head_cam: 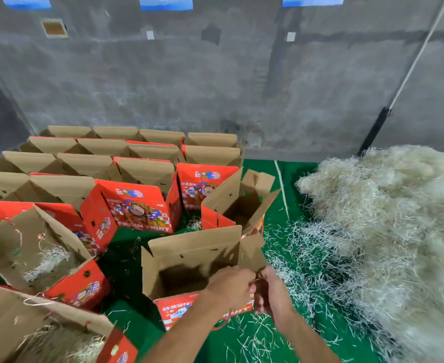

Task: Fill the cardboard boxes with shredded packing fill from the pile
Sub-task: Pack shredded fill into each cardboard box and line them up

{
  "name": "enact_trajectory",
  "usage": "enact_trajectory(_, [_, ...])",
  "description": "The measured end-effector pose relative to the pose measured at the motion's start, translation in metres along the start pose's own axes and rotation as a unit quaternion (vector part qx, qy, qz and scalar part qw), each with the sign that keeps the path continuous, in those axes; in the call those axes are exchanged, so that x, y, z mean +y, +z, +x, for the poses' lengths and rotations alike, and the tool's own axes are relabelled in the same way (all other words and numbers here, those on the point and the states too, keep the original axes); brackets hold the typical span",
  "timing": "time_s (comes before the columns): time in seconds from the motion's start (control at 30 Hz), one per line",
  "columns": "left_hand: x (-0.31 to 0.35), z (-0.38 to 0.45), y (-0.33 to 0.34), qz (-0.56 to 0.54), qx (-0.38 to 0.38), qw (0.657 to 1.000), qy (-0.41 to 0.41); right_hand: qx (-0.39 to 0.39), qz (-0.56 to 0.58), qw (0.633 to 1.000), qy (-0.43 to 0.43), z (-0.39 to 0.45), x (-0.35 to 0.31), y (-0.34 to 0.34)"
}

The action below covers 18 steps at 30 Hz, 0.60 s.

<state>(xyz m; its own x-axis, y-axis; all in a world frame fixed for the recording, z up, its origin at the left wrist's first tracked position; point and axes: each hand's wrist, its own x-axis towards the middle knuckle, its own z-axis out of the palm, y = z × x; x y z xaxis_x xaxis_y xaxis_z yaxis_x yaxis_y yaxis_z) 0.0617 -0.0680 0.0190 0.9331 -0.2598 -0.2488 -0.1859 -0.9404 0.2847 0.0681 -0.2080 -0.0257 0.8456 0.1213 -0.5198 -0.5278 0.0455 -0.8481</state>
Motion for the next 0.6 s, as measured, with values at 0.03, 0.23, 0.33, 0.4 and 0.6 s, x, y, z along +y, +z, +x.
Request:
enact_trajectory(0.03, [0.006,0.004,-0.001,0.0,0.002,1.0,0.014,0.037,-0.019,0.999,-0.008,0.001,0.002,-0.009])
enact_trajectory(0.23, [0.033,0.018,0.006,-0.007,-0.041,0.995,0.091,0.198,-0.079,0.976,-0.039,0.011,0.012,-0.07])
enact_trajectory(0.33, [0.043,0.023,0.011,-0.024,-0.033,0.994,0.105,0.199,-0.115,0.973,-0.024,0.014,0.012,-0.088])
enact_trajectory(0.4, [0.045,0.029,0.013,-0.031,-0.032,0.993,0.109,0.202,-0.119,0.972,-0.016,0.019,0.014,-0.094])
enact_trajectory(0.6, [0.042,0.039,0.014,-0.102,-0.08,0.986,0.101,0.217,-0.093,0.972,-0.005,0.034,0.024,-0.098])
